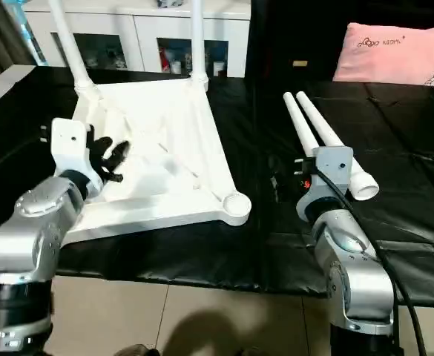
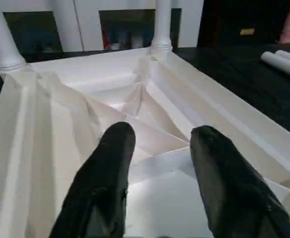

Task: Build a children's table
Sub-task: Rotate table base

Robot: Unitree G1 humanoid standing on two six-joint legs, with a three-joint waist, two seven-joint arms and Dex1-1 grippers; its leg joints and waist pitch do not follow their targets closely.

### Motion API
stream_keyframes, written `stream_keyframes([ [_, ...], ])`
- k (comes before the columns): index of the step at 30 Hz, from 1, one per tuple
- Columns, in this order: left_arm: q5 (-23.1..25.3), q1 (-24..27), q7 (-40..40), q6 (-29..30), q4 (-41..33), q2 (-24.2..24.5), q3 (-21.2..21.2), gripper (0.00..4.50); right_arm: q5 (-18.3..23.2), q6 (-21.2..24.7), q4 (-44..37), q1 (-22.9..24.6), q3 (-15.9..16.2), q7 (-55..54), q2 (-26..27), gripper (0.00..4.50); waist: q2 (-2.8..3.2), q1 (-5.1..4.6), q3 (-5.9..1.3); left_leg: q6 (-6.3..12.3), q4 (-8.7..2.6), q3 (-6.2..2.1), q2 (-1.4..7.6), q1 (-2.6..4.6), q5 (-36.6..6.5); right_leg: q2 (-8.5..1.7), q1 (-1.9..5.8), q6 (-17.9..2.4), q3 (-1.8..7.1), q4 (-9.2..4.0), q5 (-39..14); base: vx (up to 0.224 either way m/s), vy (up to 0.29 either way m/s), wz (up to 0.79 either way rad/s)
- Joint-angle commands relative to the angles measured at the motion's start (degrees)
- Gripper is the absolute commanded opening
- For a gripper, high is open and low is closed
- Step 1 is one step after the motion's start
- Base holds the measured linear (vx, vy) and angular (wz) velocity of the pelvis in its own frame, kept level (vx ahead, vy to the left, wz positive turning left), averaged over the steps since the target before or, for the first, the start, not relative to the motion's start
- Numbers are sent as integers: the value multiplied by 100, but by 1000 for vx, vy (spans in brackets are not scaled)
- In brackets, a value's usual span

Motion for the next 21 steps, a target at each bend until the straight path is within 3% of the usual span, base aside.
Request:
stream_keyframes([
  [1,-5,149,36,134,-220,14,-95,243,47,43,-153,134,-5,-25,60,450,-9,-11,-405,38,-388,-39,43,53,-1339,-244,243,-361,210,-543,-1954,0,0,0],
  [2,-11,173,38,133,-235,19,-111,251,21,39,-169,153,-2,-54,70,450,-19,-4,-404,33,-391,-41,45,58,-1346,-238,242,-369,207,-542,-1935,0,0,0],
  [3,-28,236,46,128,-275,34,-156,259,-73,24,-209,206,12,-149,88,450,36,-13,-406,2,-399,-50,52,65,-1389,-237,240,-405,209,-532,-1898,0,0,0],
  [5,-44,253,72,155,-266,21,-158,267,-29,84,-259,225,-12,-182,111,450,36,-31,-403,-24,-400,-44,42,79,-1488,-222,237,-417,208,-537,-1892,0,0,0],
  [7,-51,263,84,169,-263,-29,-181,287,171,245,-388,234,-161,-301,256,450,82,-48,-394,-25,-405,-50,27,90,-1643,-222,232,-382,201,-559,-2033,0,0,0],
  [11,-79,270,89,183,-292,-102,-216,320,13,48,-413,337,-70,-302,173,450,63,-57,-383,-51,-407,-51,25,91,-1753,-226,224,-267,193,-598,-2326,0,0,0],
  [14,-51,268,103,104,-258,-43,-236,337,-210,249,-450,322,-135,-614,183,450,66,-81,-388,-53,-408,-64,15,82,-1756,-225,223,-199,183,-608,-2419,0,0,0],
  [15,-50,268,104,102,-256,-41,-237,351,-216,261,-452,321,-134,-619,179,450,59,-91,-384,-61,-410,-65,15,80,-1738,-216,221,-193,181,-606,-2408,0,0,0],
  [16,-43,254,118,64,-230,1,-244,364,-187,560,-471,249,-179,-714,182,450,51,-118,-386,-65,-405,-63,3,82,-1752,-205,226,-172,179,-607,-2428,0,0,0],
  [18,-43,260,114,86,-238,9,-250,379,-186,508,-443,244,-167,-688,168,450,-15,-141,-385,-32,-398,-55,-1,66,-1744,-216,225,-137,180,-617,-2505,0,0,0],
  [19,11,287,115,58,-250,45,-280,385,-175,265,-394,264,-117,-562,109,450,20,-134,-386,-19,-395,-60,1,71,-1717,-229,220,-113,180,-614,-2568,0,0,0],
  [20,25,303,145,52,-265,38,-266,393,-186,228,-365,262,-57,-475,37,450,-113,-144,-393,25,-377,-46,0,49,-1646,-233,230,-58,180,-615,-2622,0,0,0],
  [21,30,313,170,44,-275,34,-257,393,-190,211,-347,262,-15,-421,-14,450,-113,-144,-393,25,-377,-46,0,49,-1646,-233,230,-58,180,-615,-2622,0,0,0],
])
